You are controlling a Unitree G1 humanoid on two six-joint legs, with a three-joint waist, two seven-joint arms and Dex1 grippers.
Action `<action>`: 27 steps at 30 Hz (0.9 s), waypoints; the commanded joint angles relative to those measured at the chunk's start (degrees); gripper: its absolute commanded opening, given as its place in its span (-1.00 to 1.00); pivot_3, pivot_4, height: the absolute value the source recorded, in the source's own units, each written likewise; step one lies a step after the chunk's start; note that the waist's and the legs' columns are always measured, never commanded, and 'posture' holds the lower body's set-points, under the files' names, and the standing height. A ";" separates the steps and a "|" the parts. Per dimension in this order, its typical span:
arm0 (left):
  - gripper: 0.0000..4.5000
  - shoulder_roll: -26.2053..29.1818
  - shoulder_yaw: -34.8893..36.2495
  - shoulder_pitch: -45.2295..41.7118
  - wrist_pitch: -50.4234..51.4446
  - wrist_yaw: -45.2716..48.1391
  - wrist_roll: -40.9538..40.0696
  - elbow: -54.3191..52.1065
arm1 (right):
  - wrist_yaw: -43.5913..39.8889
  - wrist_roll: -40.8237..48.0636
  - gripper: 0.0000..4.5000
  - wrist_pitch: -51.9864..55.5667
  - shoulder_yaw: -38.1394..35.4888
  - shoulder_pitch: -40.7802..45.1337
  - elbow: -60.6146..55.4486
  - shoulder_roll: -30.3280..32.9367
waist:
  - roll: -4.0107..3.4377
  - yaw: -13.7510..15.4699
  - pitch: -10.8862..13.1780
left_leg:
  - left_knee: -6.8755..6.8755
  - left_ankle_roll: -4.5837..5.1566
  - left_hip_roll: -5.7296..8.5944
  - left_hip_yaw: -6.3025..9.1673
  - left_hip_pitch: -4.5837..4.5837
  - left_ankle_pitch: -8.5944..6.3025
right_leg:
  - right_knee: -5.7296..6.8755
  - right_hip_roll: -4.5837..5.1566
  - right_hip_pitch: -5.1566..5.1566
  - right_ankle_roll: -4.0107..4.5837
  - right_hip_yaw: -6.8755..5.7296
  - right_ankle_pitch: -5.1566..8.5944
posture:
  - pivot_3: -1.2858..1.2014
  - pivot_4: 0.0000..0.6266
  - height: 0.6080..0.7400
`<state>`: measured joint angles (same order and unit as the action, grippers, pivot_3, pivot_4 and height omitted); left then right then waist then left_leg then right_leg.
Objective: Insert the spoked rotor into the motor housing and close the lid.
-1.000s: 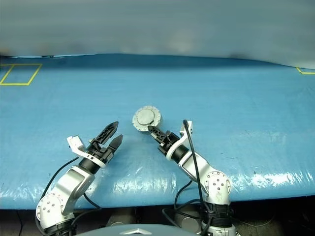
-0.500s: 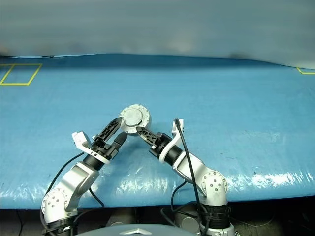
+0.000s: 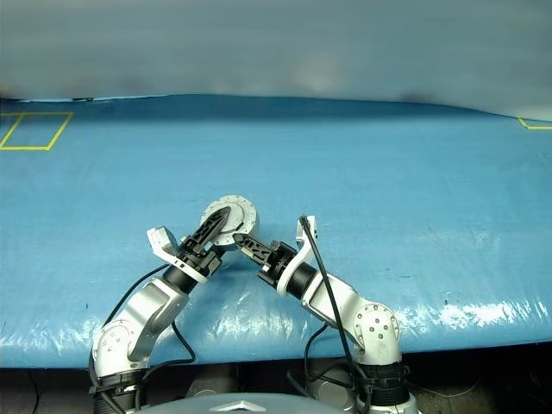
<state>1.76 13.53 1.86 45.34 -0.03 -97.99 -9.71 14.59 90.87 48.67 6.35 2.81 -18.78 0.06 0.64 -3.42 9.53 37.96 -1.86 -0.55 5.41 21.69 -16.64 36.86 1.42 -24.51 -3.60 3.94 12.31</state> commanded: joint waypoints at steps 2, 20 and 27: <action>0.09 0.57 0.56 -0.03 -1.68 -0.46 0.51 -1.43 | -3.74 -3.00 -0.49 -1.73 0.47 0.45 -4.99 0.54 | 0.00 0.04 0.00 | 0.01 0.00 0.00 0.00 0.00 0.00 | 0.00 0.00 0.00 0.00 0.00 0.00 | 0.03 -0.52 1.00; 0.09 8.77 4.87 -28.88 -14.81 2.47 27.72 27.83 | -15.77 -46.41 1.00 -12.17 7.39 -1.80 -9.88 15.64 | 0.06 1.32 -0.04 | 0.13 -0.11 0.11 0.00 -0.01 0.09 | -0.02 0.00 0.07 -0.11 0.03 -0.09 | 0.03 -0.52 1.00; 0.09 8.92 7.71 -45.08 -24.06 8.95 40.68 51.17 | -15.71 -68.28 1.00 -21.75 13.49 -3.01 -6.35 17.27 | 0.12 1.28 -0.02 | 0.08 -0.27 0.14 0.00 0.02 0.18 | -0.06 0.02 0.04 -0.10 0.01 -0.09 | 0.03 -0.52 1.00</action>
<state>10.21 19.90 -39.08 24.13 5.98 -59.07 39.62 -1.11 26.90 30.05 18.98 0.11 -24.69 17.51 0.76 -2.14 9.51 38.03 -2.12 -0.41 5.41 21.72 -16.47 36.79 1.45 -24.48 -3.70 3.95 12.22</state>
